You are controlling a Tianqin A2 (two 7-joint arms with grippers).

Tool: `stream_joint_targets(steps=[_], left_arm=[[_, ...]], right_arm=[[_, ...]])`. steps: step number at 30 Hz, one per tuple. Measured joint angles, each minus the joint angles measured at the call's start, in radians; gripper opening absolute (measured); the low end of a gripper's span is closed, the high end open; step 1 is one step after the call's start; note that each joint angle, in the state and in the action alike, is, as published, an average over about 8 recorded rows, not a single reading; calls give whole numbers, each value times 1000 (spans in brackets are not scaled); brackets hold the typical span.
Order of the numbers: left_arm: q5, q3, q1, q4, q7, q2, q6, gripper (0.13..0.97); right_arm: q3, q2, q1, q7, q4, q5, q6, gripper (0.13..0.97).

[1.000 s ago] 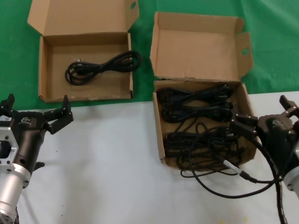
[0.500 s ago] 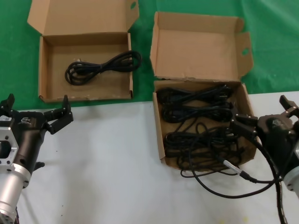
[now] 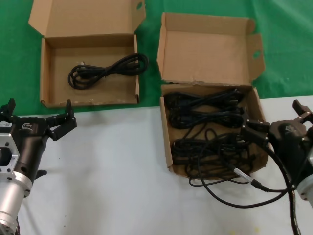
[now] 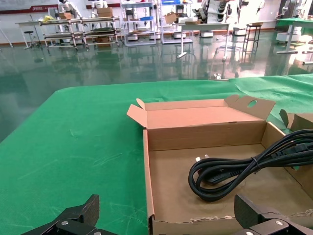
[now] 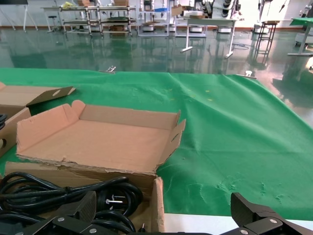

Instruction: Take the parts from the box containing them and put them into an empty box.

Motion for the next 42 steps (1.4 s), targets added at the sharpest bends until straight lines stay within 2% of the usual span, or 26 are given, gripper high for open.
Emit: stream_joint_targets(steps=[42], left_arm=[[0, 0, 0, 0, 0, 0, 0, 966]], right_arm=[[0, 0, 0, 0, 0, 0, 0, 966]])
